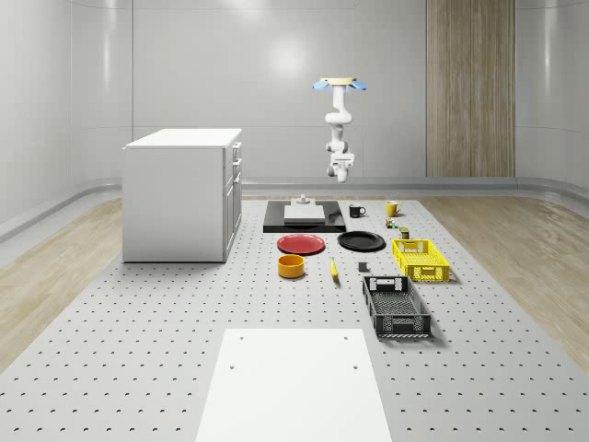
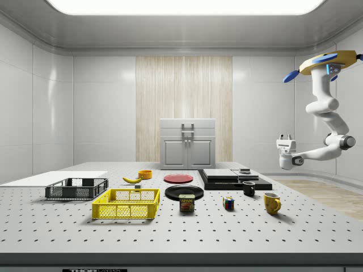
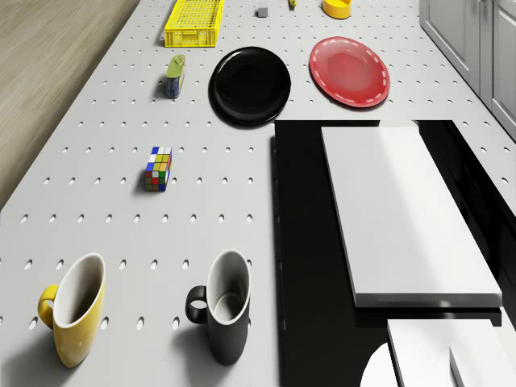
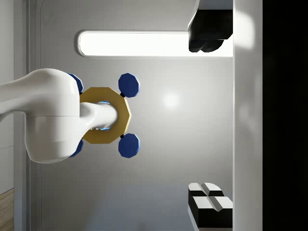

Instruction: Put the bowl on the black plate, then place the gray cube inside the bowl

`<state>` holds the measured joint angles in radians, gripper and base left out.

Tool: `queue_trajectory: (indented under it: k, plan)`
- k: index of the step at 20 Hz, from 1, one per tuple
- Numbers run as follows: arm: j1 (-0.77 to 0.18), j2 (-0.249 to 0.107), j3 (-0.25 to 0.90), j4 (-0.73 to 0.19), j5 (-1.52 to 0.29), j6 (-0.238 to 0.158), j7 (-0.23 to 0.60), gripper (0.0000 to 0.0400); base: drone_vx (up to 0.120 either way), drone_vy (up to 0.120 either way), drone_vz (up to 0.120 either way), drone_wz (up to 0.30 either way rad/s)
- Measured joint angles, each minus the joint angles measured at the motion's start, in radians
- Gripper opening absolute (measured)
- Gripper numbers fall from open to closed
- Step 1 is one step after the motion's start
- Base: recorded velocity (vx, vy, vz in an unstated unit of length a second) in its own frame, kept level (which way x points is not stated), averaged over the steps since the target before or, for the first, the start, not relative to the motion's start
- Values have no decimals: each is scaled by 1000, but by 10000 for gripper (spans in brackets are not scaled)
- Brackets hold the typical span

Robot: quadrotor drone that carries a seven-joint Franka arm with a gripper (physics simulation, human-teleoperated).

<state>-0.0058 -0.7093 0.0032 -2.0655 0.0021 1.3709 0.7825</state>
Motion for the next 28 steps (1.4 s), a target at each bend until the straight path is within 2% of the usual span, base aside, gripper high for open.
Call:
queue_trajectory:
  k: [8,28]
  plan:
    - [-1,7,1,22,0,-9,-1,400,120,-120,0,0]
    - [-4,-2,5,16,-3,3,-1,400,120,-120,0,0]
